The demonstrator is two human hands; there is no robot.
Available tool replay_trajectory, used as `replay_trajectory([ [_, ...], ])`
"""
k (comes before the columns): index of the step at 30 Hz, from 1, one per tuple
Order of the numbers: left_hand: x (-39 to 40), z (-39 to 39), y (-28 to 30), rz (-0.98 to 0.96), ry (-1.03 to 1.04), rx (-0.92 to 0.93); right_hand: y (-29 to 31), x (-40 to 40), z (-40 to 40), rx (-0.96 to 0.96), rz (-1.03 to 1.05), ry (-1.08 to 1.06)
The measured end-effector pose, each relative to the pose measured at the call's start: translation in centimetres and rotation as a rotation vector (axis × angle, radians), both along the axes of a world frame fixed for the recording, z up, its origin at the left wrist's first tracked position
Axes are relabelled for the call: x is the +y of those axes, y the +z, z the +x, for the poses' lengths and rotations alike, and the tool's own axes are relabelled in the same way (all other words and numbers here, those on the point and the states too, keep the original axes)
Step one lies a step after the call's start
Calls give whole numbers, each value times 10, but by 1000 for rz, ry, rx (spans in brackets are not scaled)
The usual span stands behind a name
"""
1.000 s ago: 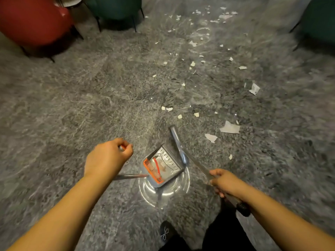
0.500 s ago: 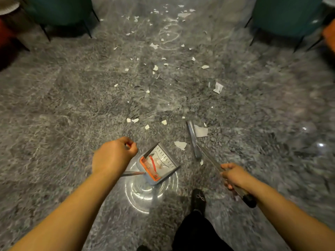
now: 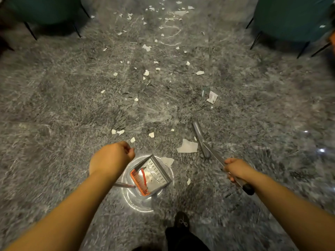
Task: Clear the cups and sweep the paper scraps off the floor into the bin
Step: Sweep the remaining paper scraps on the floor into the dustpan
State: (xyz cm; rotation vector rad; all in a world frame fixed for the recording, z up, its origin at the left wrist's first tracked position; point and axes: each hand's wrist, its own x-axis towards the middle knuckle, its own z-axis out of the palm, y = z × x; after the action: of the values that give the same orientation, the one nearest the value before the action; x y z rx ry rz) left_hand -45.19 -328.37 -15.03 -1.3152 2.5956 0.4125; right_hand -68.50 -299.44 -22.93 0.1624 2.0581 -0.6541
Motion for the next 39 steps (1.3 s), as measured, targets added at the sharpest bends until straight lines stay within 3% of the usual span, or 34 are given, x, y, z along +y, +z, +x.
replay_trajectory([
  [9,-14,-17,-4,-48,-3,-58,-37,-34,-76,-28,218,285],
  [16,-18,-22,-3,-45,-1,-46,-27,-47,-38,-62,244,627],
  [19,-22,-24,-4,-19,-1,-35,-28,-49,-9,-194,271,615],
  [27,-17,-13,3,-6,-13,12,-23,-61,62,-329,168,665],
  [39,-7,25,4,35,-7,48,5,-40,153,-301,-48,459],
])
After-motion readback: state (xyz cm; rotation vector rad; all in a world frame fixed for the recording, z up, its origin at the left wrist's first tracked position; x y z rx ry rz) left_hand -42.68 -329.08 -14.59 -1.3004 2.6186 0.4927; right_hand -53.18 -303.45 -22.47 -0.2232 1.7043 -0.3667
